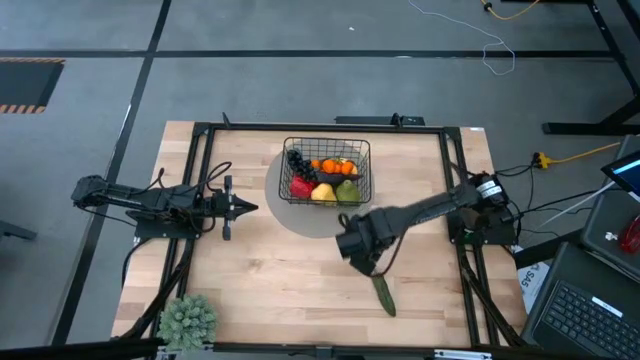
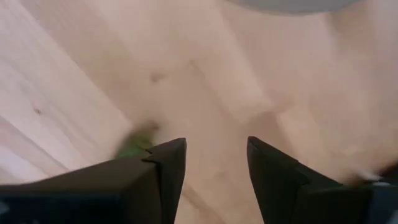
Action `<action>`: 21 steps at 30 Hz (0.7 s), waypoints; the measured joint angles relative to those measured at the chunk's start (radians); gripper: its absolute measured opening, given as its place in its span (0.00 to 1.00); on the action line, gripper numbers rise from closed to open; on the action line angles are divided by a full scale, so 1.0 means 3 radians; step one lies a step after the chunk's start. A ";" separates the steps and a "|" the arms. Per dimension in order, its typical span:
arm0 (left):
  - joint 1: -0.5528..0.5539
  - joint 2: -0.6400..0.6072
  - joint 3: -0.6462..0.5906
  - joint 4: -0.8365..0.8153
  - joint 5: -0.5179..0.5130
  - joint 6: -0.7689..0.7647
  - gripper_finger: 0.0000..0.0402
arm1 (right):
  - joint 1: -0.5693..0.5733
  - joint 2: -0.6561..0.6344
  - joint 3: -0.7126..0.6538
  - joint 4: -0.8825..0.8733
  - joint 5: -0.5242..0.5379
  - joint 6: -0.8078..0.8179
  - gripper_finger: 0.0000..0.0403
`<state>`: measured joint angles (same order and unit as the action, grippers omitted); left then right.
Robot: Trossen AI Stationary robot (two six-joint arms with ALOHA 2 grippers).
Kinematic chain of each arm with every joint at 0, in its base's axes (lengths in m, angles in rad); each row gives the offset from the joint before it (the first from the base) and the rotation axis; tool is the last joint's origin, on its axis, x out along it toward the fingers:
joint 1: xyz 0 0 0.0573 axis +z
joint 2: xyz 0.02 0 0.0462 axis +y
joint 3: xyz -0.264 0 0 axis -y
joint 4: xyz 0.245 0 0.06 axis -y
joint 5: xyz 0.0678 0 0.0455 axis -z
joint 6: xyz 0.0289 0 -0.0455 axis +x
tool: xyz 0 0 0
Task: Build produce basket
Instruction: Put the green chili pepper into the black wire basket
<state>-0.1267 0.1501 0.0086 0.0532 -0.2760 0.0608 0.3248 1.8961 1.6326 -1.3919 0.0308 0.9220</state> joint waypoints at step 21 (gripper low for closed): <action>0.0001 0.0001 0.0000 0.0001 0.0000 -0.0017 0.01 | 0.0690 0.0001 -0.1227 0.1892 -0.0585 0.1641 0.39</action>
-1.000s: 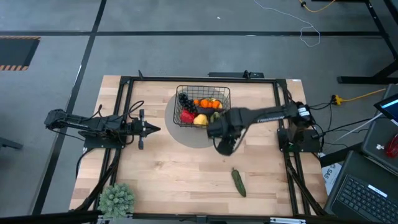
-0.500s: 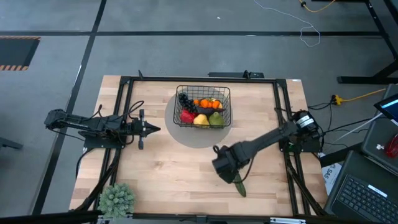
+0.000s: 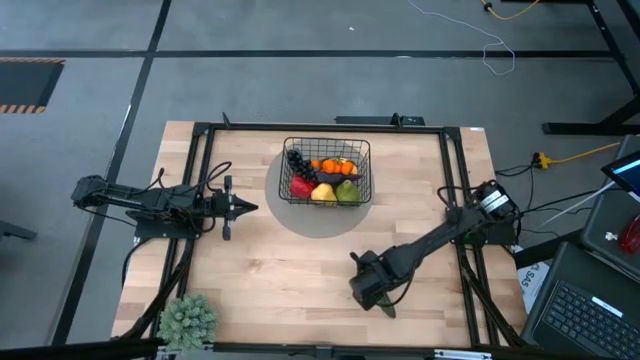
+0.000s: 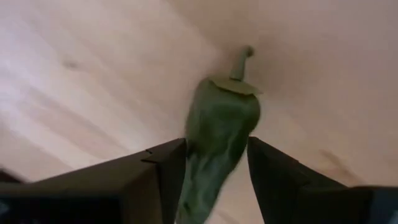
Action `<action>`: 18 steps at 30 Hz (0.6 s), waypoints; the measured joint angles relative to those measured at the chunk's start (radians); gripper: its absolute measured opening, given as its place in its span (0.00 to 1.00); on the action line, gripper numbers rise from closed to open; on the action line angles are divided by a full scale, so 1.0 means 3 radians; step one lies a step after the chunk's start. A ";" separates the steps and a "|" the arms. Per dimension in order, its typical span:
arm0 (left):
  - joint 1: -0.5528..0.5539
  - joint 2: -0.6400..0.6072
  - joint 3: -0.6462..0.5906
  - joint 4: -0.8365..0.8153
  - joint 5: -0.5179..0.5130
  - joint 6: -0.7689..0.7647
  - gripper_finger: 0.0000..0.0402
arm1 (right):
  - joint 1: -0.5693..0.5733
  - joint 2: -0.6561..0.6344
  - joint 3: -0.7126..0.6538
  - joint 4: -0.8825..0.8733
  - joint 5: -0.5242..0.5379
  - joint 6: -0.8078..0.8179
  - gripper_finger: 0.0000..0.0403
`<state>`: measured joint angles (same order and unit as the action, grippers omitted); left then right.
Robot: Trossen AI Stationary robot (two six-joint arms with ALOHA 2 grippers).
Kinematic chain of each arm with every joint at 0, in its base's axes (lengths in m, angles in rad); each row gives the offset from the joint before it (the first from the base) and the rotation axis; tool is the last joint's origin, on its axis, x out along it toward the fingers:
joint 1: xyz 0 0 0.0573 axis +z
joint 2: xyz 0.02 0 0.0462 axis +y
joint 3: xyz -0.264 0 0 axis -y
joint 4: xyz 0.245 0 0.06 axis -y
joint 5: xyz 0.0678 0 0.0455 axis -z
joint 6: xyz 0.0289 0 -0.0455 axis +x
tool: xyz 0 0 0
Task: Build produce basket
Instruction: Put the green chili pepper into the black wire basket
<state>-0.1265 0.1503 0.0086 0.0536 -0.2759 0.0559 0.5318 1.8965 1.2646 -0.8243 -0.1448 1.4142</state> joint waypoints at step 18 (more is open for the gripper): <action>0.0000 -0.0001 0.0000 0.0000 0.0000 -0.0001 0.01 | -0.0144 -0.0027 -0.0582 0.0315 -0.0022 -0.0279 0.36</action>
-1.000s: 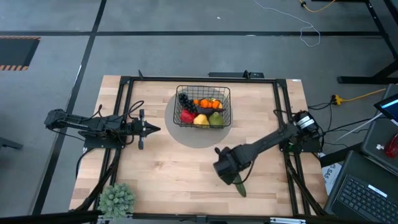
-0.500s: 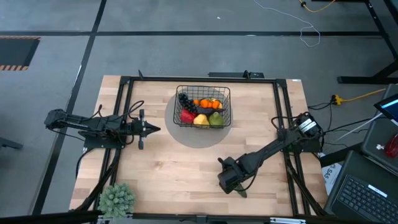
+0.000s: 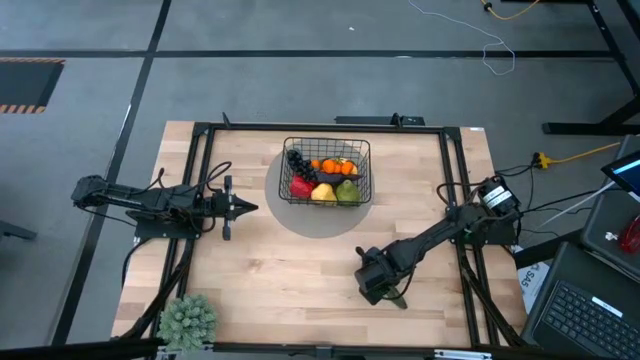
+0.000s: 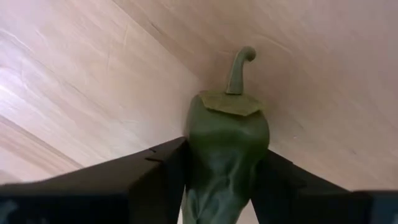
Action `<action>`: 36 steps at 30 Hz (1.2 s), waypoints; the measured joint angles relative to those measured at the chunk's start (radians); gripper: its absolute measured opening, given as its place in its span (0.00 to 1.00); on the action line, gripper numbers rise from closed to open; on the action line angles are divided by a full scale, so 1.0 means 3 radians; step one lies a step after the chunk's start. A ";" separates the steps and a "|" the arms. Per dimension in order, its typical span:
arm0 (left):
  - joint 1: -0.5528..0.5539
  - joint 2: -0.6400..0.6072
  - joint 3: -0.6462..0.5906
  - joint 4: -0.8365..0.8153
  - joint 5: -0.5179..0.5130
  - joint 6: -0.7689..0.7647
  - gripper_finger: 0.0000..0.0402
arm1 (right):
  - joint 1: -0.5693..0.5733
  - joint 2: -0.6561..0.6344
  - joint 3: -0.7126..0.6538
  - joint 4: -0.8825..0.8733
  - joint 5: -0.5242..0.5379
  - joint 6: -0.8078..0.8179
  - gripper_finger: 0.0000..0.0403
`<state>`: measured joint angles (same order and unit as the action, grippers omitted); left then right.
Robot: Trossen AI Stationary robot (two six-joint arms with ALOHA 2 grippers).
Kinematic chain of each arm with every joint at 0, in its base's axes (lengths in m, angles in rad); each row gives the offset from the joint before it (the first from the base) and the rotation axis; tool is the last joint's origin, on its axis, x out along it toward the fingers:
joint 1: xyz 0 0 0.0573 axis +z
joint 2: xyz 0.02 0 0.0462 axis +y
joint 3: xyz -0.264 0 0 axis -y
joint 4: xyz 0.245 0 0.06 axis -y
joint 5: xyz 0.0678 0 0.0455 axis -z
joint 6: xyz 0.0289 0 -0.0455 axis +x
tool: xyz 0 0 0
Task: Build produce basket
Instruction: Put the green chili pepper into the black wire basket
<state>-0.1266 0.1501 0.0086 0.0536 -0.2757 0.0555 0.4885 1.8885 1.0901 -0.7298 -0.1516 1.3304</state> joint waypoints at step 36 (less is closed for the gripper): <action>0.0000 0.0000 0.0000 0.0000 0.0000 -0.0064 0.01 | -0.0579 0.0029 0.1251 0.1262 0.2036 -0.3276 0.35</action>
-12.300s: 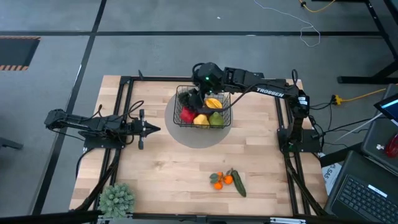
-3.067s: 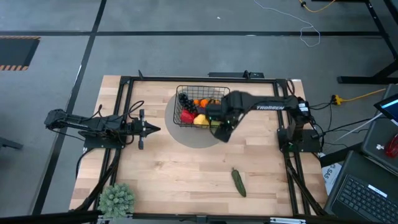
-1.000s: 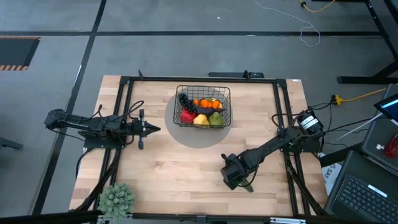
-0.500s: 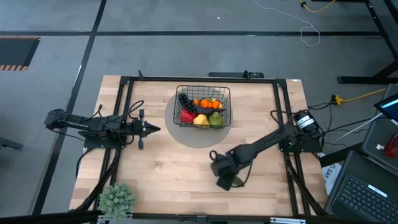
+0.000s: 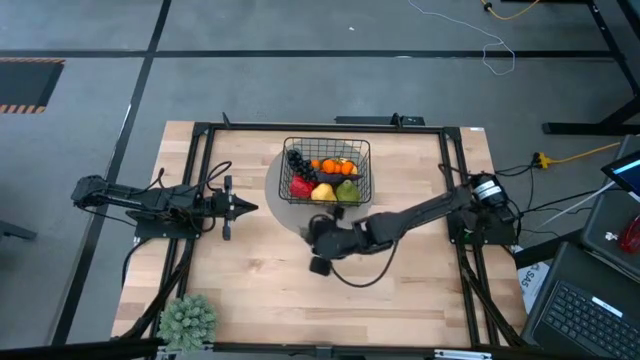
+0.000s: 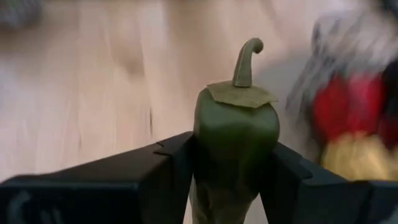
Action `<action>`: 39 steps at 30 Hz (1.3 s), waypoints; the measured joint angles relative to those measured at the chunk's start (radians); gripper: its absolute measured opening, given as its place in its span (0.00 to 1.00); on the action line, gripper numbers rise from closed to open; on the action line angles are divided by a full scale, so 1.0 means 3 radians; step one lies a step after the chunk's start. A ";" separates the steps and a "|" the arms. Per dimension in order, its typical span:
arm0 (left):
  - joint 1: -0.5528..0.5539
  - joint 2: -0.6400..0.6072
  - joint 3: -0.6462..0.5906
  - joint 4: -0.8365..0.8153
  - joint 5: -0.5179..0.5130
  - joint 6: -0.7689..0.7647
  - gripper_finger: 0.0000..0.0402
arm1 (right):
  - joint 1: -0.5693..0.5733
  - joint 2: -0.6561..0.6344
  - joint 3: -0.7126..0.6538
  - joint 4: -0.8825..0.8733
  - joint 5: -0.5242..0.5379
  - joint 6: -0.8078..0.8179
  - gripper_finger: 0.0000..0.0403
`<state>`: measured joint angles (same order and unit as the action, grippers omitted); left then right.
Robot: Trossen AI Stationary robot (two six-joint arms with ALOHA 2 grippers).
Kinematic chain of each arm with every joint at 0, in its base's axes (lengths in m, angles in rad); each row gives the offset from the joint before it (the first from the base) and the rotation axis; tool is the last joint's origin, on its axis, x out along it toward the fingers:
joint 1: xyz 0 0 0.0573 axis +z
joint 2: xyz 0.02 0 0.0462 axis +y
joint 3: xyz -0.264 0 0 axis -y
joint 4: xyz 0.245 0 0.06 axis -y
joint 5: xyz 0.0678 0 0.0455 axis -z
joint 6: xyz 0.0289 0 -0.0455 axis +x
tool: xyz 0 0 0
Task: Build produce basket
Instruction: Put the green chili pepper into the black wire basket
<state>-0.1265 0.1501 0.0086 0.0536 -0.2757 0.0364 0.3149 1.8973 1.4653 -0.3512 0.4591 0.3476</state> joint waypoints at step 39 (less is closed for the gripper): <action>0.0000 0.0000 0.0000 0.0000 -0.0002 0.0088 0.01 | -0.1454 -0.0238 0.2435 -0.4021 0.1061 -0.0084 0.35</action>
<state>-0.1265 0.1502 0.0086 0.0535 -0.2764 0.0629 -0.1214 1.8259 2.1957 -1.5574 0.7776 0.3225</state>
